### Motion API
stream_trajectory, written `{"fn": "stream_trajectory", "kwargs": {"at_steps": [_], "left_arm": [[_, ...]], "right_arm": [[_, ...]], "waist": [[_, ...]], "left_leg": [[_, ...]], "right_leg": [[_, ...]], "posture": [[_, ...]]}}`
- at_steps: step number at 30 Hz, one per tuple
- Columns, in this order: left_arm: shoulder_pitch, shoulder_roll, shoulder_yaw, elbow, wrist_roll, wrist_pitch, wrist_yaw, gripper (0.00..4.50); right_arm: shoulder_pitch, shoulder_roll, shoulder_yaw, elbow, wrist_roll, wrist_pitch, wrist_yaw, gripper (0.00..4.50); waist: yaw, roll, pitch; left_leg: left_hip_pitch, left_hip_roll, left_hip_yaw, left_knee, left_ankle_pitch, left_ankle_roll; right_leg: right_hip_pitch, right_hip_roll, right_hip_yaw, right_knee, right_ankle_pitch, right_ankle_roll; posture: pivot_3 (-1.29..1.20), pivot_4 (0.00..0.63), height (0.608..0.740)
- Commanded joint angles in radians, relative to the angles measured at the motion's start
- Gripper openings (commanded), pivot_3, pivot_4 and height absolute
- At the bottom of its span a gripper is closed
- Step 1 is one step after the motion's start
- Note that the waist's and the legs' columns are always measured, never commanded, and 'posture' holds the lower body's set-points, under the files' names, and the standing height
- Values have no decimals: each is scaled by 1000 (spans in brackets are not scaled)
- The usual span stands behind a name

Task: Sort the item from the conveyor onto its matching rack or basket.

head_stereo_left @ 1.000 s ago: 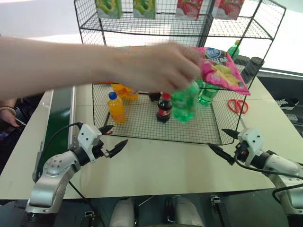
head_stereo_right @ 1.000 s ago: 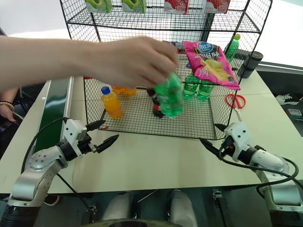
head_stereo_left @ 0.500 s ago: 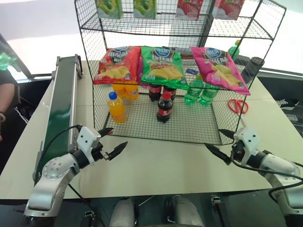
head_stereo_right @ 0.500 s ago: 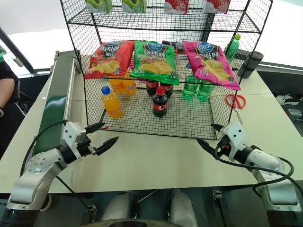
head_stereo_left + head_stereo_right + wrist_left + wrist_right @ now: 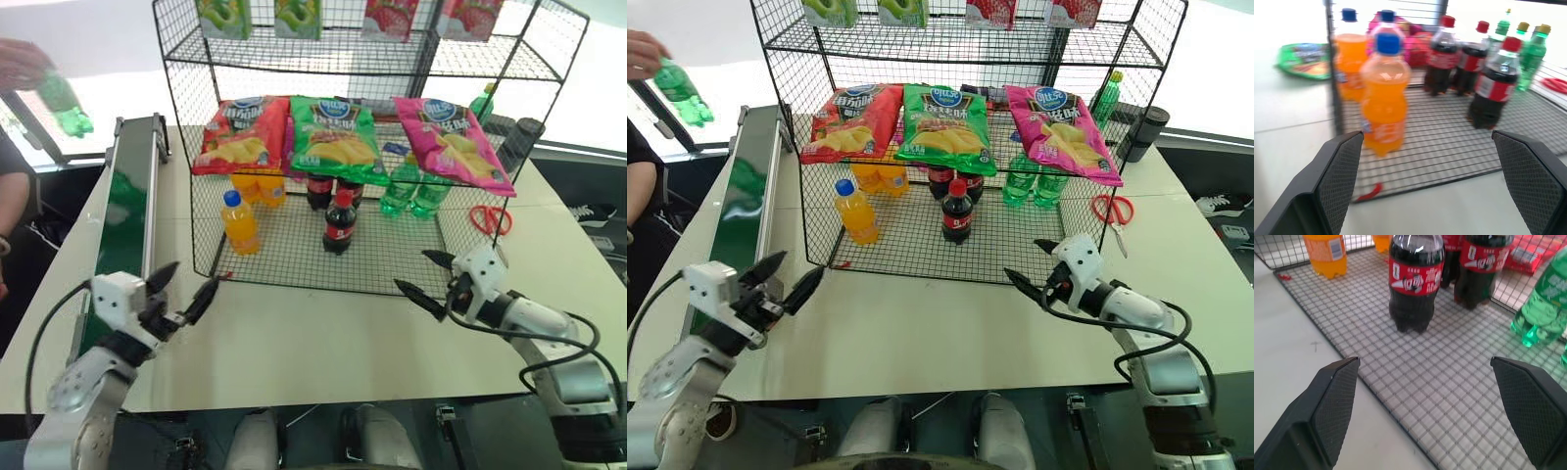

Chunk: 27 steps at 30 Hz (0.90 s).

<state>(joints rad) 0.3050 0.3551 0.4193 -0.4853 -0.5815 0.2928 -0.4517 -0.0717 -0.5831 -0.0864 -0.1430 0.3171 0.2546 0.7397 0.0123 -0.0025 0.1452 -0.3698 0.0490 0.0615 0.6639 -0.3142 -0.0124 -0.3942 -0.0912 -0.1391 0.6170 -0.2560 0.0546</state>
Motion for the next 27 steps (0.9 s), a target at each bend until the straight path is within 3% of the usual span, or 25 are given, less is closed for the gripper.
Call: {"fn": "stream_trajectory", "kwargs": {"at_steps": [1, 7, 17, 27], "left_arm": [[-22, -33, 92, 21, 12, -63, 91, 4500], [-77, -66, 126, 134, 136, -147, 219, 4500], [-152, -66, 85, 209, 188, -165, 235, 4500], [-196, -72, 85, 288, 210, -191, 268, 4500]], "right_arm": [[-59, 34, 23, 18, -12, -21, -13, 4454], [-89, 85, 74, -11, -15, -18, -21, 4454], [-29, 112, 220, -255, 35, 12, 56, 4454], [-45, 156, 262, -231, 24, 31, 25, 4454]], "waist": [[1, -1, 0], [1, -3, -2], [0, -5, -3], [0, -7, -4]], "left_leg": [[0, 0, 0, 0, 0, 0], [0, -1, 0, 0, 0, 0], [0, 0, 0, 0, 0, 0], [-1, 0, 0, 0, 0, 0]], "right_leg": [[0, 0, 0, 0, 0, 0], [0, 0, -1, 0, 0, 0], [0, 0, -2, 1, 0, 0], [-1, 0, -2, 1, 0, 0]], "posture": [[0, 150, 736], [0, 150, 736], [0, 150, 736], [0, 150, 736]]}}
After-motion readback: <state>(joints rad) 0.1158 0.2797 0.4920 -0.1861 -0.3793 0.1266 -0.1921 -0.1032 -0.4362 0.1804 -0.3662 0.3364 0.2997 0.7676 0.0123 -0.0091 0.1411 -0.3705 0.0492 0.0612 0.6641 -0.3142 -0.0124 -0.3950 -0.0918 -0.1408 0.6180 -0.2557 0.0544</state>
